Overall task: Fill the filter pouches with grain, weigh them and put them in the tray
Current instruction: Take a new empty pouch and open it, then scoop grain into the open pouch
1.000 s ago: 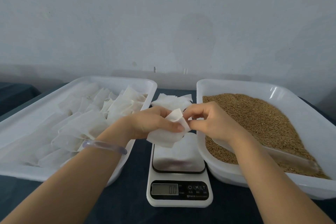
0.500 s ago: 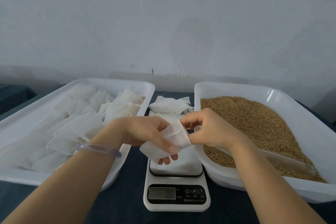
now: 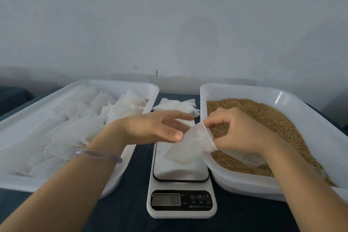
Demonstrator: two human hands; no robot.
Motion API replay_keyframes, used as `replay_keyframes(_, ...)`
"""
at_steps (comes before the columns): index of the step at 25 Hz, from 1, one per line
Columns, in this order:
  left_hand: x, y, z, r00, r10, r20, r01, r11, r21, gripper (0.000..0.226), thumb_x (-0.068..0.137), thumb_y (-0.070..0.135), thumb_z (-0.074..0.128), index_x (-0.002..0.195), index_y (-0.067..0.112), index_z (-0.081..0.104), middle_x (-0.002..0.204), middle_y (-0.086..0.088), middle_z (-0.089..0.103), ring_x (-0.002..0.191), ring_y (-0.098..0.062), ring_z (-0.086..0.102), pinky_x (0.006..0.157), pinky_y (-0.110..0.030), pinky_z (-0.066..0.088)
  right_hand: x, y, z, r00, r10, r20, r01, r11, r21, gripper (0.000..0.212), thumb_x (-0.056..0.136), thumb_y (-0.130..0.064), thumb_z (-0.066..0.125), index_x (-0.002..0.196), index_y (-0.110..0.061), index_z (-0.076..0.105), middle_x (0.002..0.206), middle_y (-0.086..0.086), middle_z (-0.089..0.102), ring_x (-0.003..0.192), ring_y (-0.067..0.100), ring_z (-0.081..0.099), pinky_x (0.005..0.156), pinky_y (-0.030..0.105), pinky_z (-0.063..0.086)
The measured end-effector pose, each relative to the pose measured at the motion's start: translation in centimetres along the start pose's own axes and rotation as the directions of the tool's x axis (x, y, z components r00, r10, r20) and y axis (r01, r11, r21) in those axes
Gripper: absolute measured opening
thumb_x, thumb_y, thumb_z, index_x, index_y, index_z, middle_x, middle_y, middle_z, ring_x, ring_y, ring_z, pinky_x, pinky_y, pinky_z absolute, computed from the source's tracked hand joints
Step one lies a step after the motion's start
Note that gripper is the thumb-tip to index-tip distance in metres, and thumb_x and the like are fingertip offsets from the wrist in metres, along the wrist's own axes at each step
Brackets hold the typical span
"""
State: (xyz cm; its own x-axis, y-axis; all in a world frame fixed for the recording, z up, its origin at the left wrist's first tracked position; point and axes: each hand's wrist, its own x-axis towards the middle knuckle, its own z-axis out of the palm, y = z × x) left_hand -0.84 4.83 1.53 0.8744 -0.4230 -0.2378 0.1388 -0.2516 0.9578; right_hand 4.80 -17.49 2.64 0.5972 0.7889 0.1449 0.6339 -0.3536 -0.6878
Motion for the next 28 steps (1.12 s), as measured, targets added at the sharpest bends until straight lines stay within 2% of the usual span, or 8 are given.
replay_keyframes(4,0.7,0.2,1.4,1.000,0.027,-0.003,-0.026,0.979,0.203,0.052,0.060,0.011,0.078,0.108,0.015,0.058,0.093,0.001,0.068,0.089,-0.016,0.065,0.079,-0.027,0.051,0.6,-0.7,0.9,0.995,-0.085,-0.049,0.082,0.995,-0.060,0.033,0.067,-0.010,0.079,0.088,-0.035,0.074,0.080,-0.009,0.061,0.080,0.003,0.053,0.074,0.018,0.043)
replay_keyframes(8,0.1,0.3,1.6,0.999,-0.046,0.005,0.044,0.977,0.210,0.014,0.068,0.006,0.071,0.075,0.014,0.063,0.066,0.004,0.063,0.060,-0.015,0.062,0.061,-0.024,0.053,0.3,-1.1,-0.3,0.990,-0.141,-0.027,0.140,0.990,-0.023,0.018,0.074,-0.031,0.069,0.091,-0.033,0.072,0.086,-0.018,0.066,0.082,0.003,0.060,0.075,0.017,0.048)
replay_keyframes(11,-0.1,0.2,1.4,0.998,0.023,-0.066,-0.014,0.991,0.132,0.009,0.070,0.009,0.070,0.075,0.013,0.064,0.064,0.003,0.065,0.057,-0.015,0.063,0.057,-0.022,0.051,-0.6,2.1,-4.4,0.982,0.062,-0.180,-0.075,0.995,-0.070,0.014,0.075,-0.047,0.063,0.085,-0.039,0.068,0.090,-0.021,0.068,0.087,-0.002,0.063,0.080,0.022,0.049)
replay_keyframes(13,0.1,0.2,1.3,0.986,0.096,-0.138,-0.096,0.995,0.010,0.007,0.069,0.009,0.071,0.074,0.013,0.068,0.066,-0.001,0.066,0.061,-0.017,0.065,0.060,-0.026,0.053,-2.4,5.8,-7.2,0.933,0.343,-0.109,-0.360,0.881,-0.308,0.018,0.075,-0.047,0.067,0.090,-0.038,0.063,0.095,-0.023,0.062,0.096,-0.001,0.059,0.085,0.020,0.042)
replay_keyframes(16,0.7,0.0,1.1,0.943,0.154,-0.296,-0.212,0.961,-0.175,0.014,0.065,0.007,0.073,0.079,0.006,0.071,0.081,-0.012,0.069,0.077,-0.023,0.069,0.072,-0.032,0.058,-5.2,10.2,-7.9,0.699,0.708,0.095,-0.576,0.637,-0.512,0.038,0.068,-0.046,0.078,0.097,-0.038,0.055,0.103,-0.023,0.055,0.095,-0.001,0.054,0.087,0.021,0.043)
replay_keyframes(20,1.3,-0.3,1.0,0.876,0.125,-0.466,-0.265,0.932,-0.248,0.027,0.064,0.007,0.070,0.089,-0.003,0.068,0.092,-0.014,0.073,0.089,-0.025,0.071,0.073,-0.025,0.057,-5.6,11.7,-7.5,0.752,0.658,0.038,-0.578,0.686,-0.443,0.020,0.068,-0.035,0.081,0.082,-0.035,0.067,0.092,-0.015,0.065,0.088,0.002,0.060,0.082,0.026,0.047)
replay_keyframes(23,1.1,-0.1,1.1,0.852,0.118,-0.509,-0.265,0.937,-0.227,0.026,0.063,0.001,0.077,0.086,-0.004,0.067,0.084,-0.013,0.072,0.079,-0.024,0.072,0.066,-0.023,0.056,-5.4,12.2,-7.5,0.795,0.605,-0.045,-0.583,0.742,-0.331,0.014,0.075,-0.031,0.075,0.084,-0.026,0.066,0.089,-0.009,0.066,0.082,0.006,0.063,0.068,0.020,0.045)
replay_keyframes(28,1.2,0.0,1.4,0.857,0.098,-0.507,-0.240,0.945,-0.223,0.018,0.065,0.007,0.075,0.081,0.004,0.068,0.078,-0.012,0.070,0.070,-0.023,0.070,0.061,-0.024,0.056,-5.7,12.8,-7.5,0.739,0.639,-0.213,-0.673,0.706,-0.221,0.018,0.085,-0.033,0.064,0.093,-0.020,0.055,0.085,0.000,0.067,0.066,0.014,0.067,0.050,0.022,0.050)
